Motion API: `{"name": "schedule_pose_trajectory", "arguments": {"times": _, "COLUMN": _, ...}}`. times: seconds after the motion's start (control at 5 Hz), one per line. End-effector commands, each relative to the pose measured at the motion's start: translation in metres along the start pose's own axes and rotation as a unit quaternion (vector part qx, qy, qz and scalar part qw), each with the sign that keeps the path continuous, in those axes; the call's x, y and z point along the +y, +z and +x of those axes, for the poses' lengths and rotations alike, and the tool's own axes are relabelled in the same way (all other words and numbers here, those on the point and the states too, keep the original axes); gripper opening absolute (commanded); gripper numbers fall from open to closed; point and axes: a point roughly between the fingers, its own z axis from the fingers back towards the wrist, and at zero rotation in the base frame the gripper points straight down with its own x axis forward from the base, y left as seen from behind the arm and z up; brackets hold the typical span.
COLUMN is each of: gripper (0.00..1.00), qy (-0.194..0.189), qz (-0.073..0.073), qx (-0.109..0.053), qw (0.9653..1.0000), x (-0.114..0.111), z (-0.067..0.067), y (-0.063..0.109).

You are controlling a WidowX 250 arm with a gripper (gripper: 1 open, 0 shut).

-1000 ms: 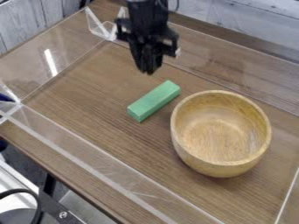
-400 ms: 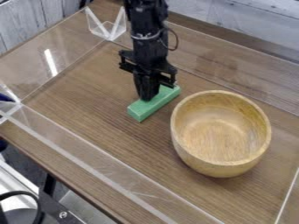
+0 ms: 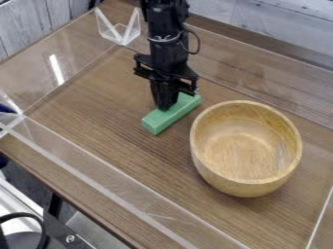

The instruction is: Remove the green block from inside the brown bowl and put it on the table

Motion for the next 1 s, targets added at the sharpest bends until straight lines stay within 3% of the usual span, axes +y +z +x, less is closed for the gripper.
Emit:
{"name": "schedule_pose_trajectory", "arguments": {"times": 0.0, "gripper": 0.00, "qy": -0.005, "qz": 0.004, "qx": -0.011, "qw": 0.9999, "x": -0.001, "z": 0.007, "y": 0.004}}
{"name": "schedule_pose_trajectory", "arguments": {"times": 0.8, "gripper": 0.00, "qy": -0.003, "qz": 0.000, "qx": -0.001, "qw": 1.0000, "x": -0.001, "z": 0.011, "y": -0.007}}
